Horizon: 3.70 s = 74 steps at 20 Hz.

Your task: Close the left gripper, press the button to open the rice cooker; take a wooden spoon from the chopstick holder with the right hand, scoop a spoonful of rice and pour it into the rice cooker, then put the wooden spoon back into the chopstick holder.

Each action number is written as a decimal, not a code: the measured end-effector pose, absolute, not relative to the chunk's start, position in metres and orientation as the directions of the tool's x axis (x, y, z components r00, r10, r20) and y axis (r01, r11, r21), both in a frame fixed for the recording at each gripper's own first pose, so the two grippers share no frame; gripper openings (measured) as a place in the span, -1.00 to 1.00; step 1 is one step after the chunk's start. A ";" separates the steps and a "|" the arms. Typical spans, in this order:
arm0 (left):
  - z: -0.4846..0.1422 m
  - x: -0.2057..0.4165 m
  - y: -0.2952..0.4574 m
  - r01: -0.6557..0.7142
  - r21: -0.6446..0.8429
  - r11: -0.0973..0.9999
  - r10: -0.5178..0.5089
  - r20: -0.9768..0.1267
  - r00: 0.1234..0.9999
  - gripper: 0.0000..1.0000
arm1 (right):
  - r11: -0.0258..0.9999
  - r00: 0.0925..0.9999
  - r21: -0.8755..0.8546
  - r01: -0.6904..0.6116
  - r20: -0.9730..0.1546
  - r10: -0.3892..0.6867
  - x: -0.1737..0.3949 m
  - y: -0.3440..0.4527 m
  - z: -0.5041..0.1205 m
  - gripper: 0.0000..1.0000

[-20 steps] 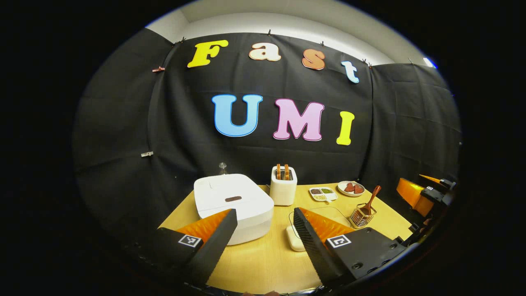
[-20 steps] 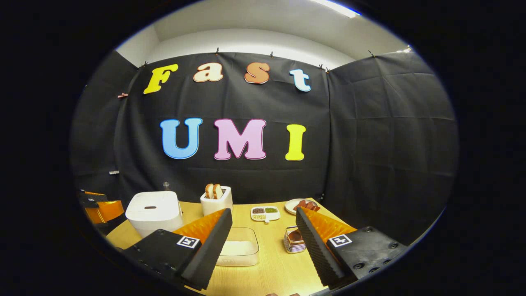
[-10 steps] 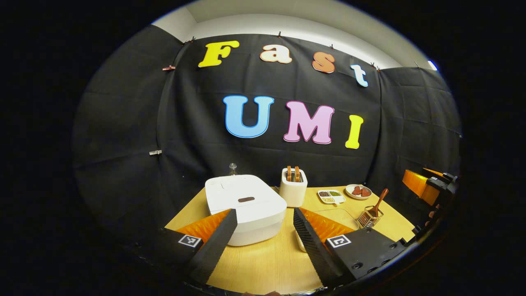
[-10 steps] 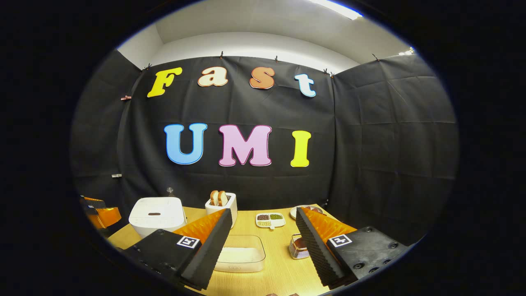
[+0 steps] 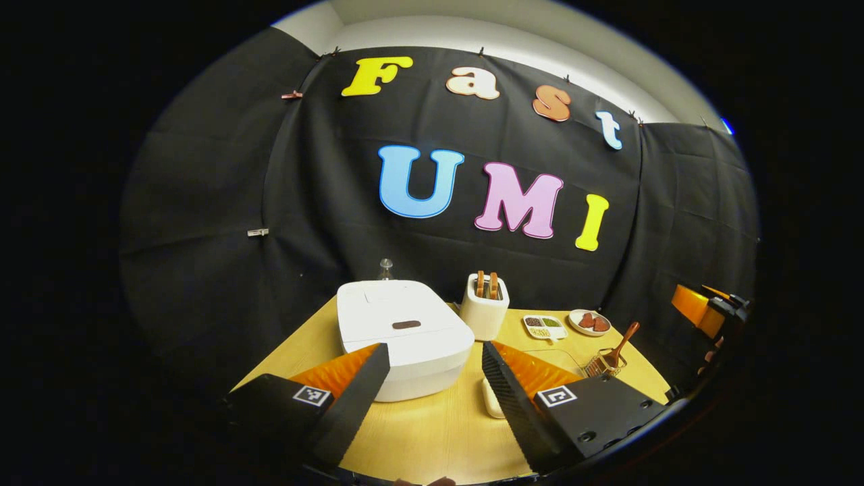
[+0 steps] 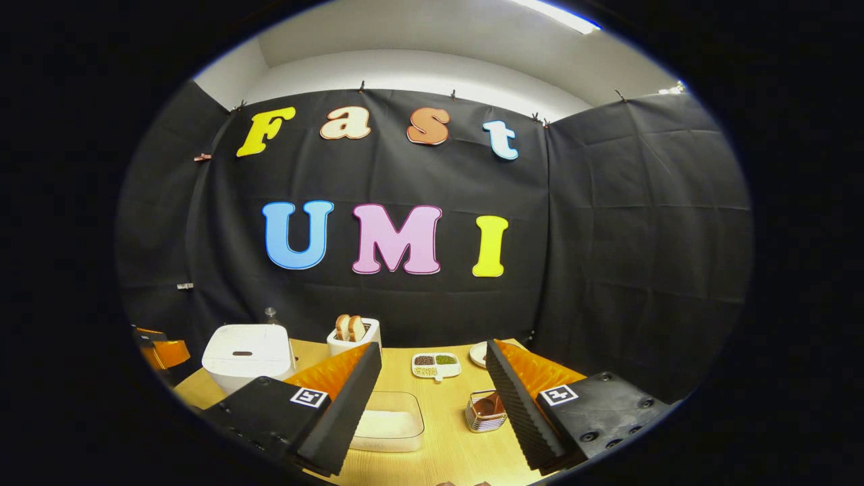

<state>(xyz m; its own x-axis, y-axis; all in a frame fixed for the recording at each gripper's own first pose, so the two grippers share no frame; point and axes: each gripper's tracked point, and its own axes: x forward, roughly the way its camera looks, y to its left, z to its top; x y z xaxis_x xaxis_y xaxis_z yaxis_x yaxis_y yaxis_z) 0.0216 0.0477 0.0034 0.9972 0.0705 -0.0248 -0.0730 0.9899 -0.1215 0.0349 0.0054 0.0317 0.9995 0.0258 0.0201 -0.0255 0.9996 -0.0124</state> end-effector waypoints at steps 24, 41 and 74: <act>0.024 0.176 0.109 -0.136 -0.118 0.984 0.105 -0.240 0.965 -0.86 | 0.989 0.987 0.038 -0.140 -0.078 0.143 0.072 -0.015 -0.015 0.94; -0.059 0.246 0.103 -0.061 -0.208 0.976 -0.029 -0.402 0.915 -0.87 | 0.998 0.991 0.015 -0.065 -0.114 0.067 0.071 -0.046 -0.025 0.94; 0.023 0.122 -0.035 -0.122 -0.128 0.984 0.114 -0.068 0.991 -0.53 | 0.988 0.969 0.148 -0.042 -0.236 0.076 0.161 -0.128 -0.080 0.97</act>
